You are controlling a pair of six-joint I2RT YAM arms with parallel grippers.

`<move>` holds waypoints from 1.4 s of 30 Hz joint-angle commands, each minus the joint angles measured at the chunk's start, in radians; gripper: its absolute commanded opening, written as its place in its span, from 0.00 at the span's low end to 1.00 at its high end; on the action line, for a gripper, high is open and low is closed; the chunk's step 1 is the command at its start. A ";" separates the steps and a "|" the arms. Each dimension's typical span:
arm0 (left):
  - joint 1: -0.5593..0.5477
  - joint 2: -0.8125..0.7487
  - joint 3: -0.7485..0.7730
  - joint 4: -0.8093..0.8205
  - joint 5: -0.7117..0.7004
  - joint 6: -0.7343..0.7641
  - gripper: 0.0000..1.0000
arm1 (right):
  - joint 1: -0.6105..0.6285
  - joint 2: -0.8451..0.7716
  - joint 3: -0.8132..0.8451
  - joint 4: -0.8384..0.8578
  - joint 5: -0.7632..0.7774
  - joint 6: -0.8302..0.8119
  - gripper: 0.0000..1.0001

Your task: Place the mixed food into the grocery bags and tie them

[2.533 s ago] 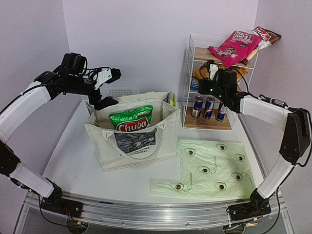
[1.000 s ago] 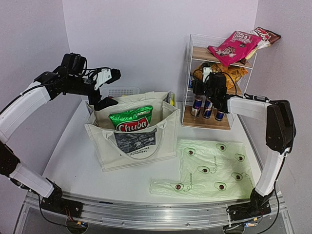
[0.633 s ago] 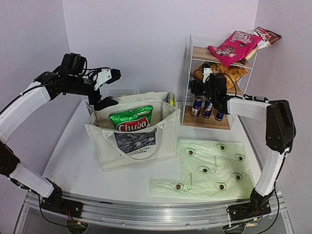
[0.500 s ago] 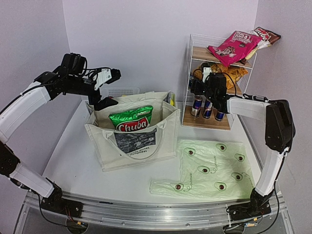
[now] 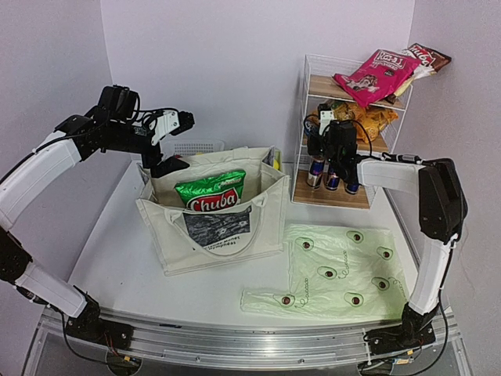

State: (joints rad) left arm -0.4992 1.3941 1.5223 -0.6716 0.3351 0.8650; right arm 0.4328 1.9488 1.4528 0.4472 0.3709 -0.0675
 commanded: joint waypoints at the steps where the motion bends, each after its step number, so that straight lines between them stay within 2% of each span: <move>1: -0.004 -0.022 0.006 0.018 -0.016 0.012 0.99 | -0.005 0.027 -0.023 -0.073 0.025 -0.010 0.04; 2: -0.004 -0.024 0.004 0.019 -0.018 0.012 0.99 | -0.005 0.021 -0.025 -0.072 0.020 -0.007 0.00; 9: -0.004 -0.036 -0.014 0.024 -0.025 0.018 0.99 | -0.006 -0.077 -0.045 -0.068 -0.046 0.044 0.00; 17: -0.004 -0.031 -0.018 0.030 -0.010 0.016 0.99 | 0.004 -0.260 -0.121 -0.079 -0.079 0.110 0.00; 26: -0.004 -0.027 -0.013 0.035 0.004 0.015 0.99 | 0.024 -0.425 -0.213 -0.262 0.013 0.101 0.00; 30: -0.004 -0.028 -0.013 0.035 0.006 0.015 0.99 | 0.044 -0.523 -0.273 -0.343 0.004 0.097 0.00; 34: -0.004 -0.032 -0.017 0.031 0.006 0.019 0.99 | 0.067 -0.666 -0.332 -0.456 -0.118 0.086 0.00; 38: -0.004 -0.034 -0.022 0.032 0.005 0.019 0.99 | 0.083 -0.819 -0.331 -0.659 -0.234 0.079 0.00; 42: -0.004 -0.029 -0.019 0.032 0.009 0.016 0.99 | 0.112 -0.926 -0.320 -0.758 -0.505 0.076 0.00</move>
State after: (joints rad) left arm -0.4992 1.3904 1.5085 -0.6696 0.3240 0.8684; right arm 0.5185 1.1301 1.1084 -0.1678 0.1407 0.0191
